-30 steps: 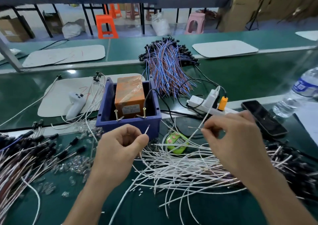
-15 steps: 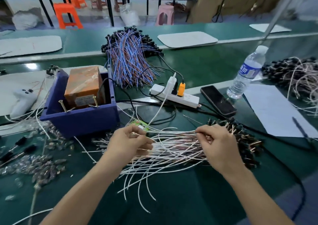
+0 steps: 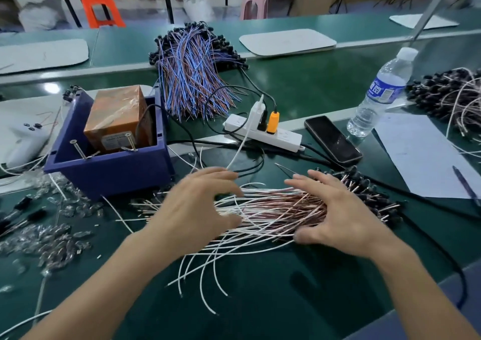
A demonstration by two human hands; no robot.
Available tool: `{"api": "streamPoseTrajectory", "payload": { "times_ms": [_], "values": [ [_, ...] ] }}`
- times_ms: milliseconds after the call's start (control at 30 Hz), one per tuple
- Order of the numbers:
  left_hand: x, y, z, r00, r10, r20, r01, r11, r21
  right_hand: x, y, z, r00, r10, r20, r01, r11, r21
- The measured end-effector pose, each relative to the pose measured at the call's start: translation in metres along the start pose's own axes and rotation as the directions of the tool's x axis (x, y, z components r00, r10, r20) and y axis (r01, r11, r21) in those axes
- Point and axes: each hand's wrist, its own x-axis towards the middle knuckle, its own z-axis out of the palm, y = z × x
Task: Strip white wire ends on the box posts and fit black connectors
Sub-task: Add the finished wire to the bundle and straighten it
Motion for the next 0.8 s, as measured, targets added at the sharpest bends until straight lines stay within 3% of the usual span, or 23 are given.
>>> {"api": "streamPoseTrajectory", "payload": {
  "times_ms": [67, 133, 167, 333, 467, 567, 633, 800],
  "values": [
    [0.016, 0.013, 0.022, 0.961, 0.091, 0.26, -0.093, 0.996, -0.004, 0.004, 0.005, -0.008, 0.977, 0.0, 0.213, 0.06, 0.959, -0.276],
    [0.028, 0.019, 0.051, 0.905, 0.118, 0.409, -0.186, 0.974, 0.131, 0.009, 0.007, -0.005, 0.957, 0.032, 0.289, 0.119, 0.865, -0.488],
    [0.033, 0.019, 0.063, 0.892, 0.119, 0.437, -0.221, 0.956, 0.191, 0.012, 0.008, -0.004, 0.959, 0.035, 0.281, 0.12, 0.85, -0.514],
    [0.053, 0.005, 0.079, 0.943, 0.112, 0.314, -0.205, 0.938, 0.281, 0.016, 0.017, -0.003, 0.992, -0.073, 0.107, 0.112, 0.9, -0.422],
    [0.054, 0.009, 0.079, 0.96, 0.2, 0.194, -0.26, 0.897, 0.358, 0.016, 0.016, 0.001, 0.997, -0.067, 0.028, 0.073, 0.905, -0.419],
    [0.053, 0.009, 0.084, 0.97, 0.173, 0.169, -0.217, 0.931, 0.292, 0.011, 0.007, 0.02, 0.995, -0.065, -0.07, 0.018, 0.848, -0.53],
    [0.053, 0.008, 0.088, 0.975, 0.17, 0.145, -0.202, 0.948, 0.247, 0.011, -0.001, 0.035, 0.998, -0.047, -0.05, 0.007, 0.795, -0.606],
    [0.046, 0.006, 0.095, 0.983, 0.176, 0.049, -0.182, 0.969, 0.166, 0.021, 0.004, 0.034, 0.999, -0.043, 0.008, 0.041, 0.865, -0.5]
  ]
}}
